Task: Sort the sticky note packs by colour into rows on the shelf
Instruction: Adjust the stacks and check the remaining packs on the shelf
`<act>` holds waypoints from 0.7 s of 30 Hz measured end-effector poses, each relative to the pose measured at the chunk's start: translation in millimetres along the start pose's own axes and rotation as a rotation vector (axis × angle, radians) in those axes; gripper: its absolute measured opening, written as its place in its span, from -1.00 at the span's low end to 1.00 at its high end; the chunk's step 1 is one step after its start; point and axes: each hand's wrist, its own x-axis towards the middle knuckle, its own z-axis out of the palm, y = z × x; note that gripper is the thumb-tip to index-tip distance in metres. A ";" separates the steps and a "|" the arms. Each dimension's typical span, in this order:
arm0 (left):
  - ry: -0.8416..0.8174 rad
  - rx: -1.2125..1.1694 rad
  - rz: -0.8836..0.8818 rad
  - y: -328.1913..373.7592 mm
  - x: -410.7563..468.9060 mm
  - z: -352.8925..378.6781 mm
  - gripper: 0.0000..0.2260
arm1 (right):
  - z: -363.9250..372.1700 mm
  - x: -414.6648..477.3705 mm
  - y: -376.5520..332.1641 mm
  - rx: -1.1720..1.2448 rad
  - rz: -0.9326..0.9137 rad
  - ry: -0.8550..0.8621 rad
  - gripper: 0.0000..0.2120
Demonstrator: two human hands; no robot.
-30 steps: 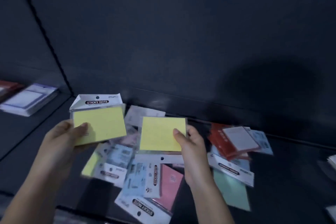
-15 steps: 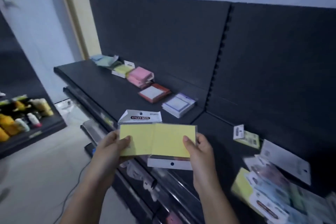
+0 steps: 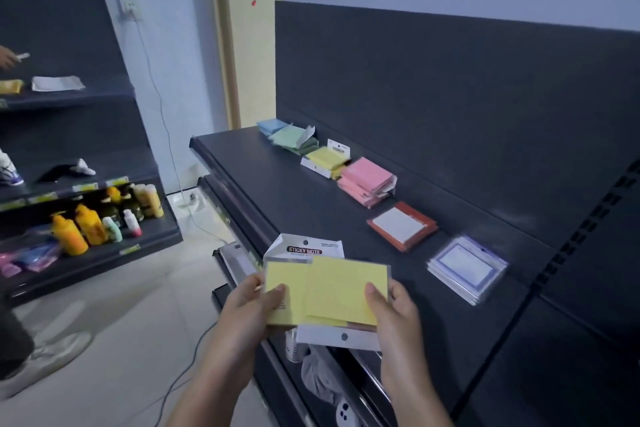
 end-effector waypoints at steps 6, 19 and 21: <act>0.004 0.060 0.024 38.2 93.7 4.1 -0.88 | 58.4 93.3 -10.4 -0.014 0.005 -0.054 -0.88; -0.107 0.031 -0.034 82.4 246.1 21.8 -0.81 | 134.2 229.6 -10.1 -0.075 -0.028 -0.038 -0.83; -0.181 0.029 -0.039 87.3 271.4 23.8 -0.83 | 144.6 248.3 -9.2 -0.107 -0.055 -0.016 -0.81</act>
